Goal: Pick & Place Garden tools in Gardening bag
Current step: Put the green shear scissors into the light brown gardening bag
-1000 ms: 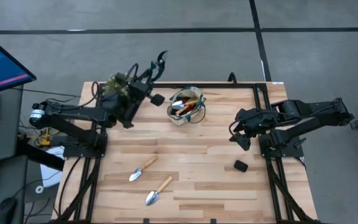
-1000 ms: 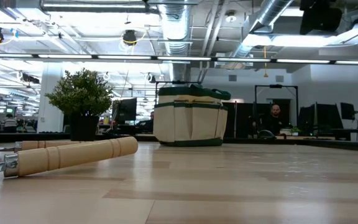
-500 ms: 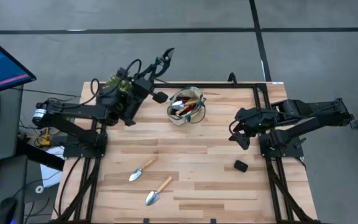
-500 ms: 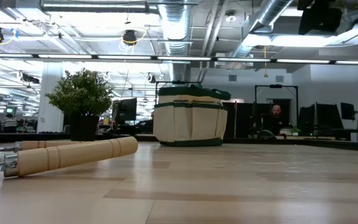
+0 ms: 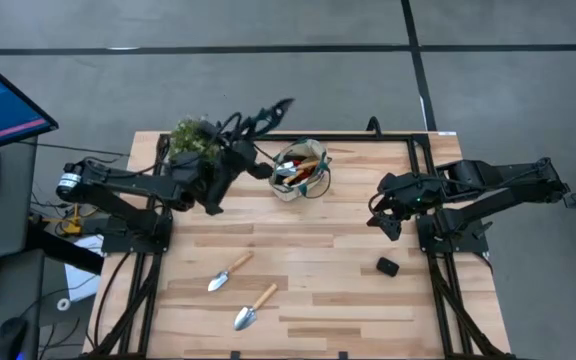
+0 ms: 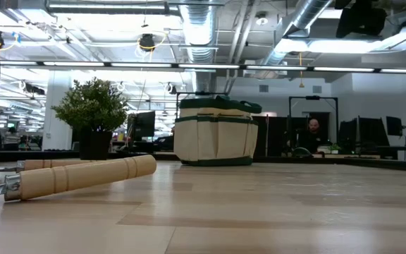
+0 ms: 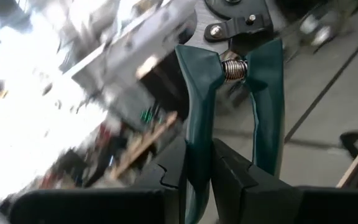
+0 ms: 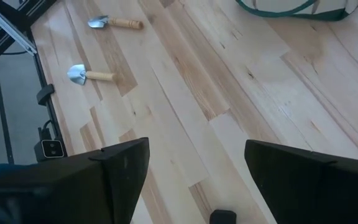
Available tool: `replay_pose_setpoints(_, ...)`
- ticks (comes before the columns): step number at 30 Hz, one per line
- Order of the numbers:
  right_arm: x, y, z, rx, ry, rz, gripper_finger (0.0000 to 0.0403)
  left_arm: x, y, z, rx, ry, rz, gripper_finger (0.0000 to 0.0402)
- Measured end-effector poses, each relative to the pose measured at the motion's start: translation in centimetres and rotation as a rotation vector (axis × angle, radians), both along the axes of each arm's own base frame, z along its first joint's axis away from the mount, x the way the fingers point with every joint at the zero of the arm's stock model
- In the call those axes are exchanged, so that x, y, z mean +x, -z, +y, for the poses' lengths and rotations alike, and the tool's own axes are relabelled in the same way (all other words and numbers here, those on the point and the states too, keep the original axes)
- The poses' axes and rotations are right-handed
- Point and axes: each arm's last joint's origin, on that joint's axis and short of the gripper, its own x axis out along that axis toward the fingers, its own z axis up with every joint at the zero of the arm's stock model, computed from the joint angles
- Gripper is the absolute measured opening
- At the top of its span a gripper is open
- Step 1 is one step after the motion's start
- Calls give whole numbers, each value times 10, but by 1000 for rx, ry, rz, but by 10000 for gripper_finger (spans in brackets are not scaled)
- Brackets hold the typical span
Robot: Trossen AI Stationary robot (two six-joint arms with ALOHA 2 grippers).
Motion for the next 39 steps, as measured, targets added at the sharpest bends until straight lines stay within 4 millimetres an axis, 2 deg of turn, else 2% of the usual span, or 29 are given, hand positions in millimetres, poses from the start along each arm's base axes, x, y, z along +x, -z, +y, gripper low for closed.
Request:
replay_pose_setpoints(7,0,0,0,-5,-7,1,256,-1,2,5,-90,-92,-69,44)
replay_pose_setpoints(12,0,0,0,-6,-9,4,256,-3,-9,15,-81,-100,-127,44)
replay_pose_setpoints(18,0,0,0,-7,-12,7,256,4,-12,17,14,120,-194,44)
replay_pose_setpoints(21,-1,1,0,-6,-13,9,256,10,-10,19,84,321,-186,44)
replay_pose_setpoints(24,-1,1,0,-6,-13,9,256,16,-7,26,82,496,-219,44)
replay_pose_setpoints(28,-1,1,0,-5,-13,9,256,19,0,45,-17,614,-257,44)
replay_pose_setpoints(32,-1,1,0,-3,-15,9,256,21,10,64,-153,576,-276,44)
replay_pose_setpoints(39,-1,1,0,-4,-14,9,256,34,41,98,-455,575,-212,45)
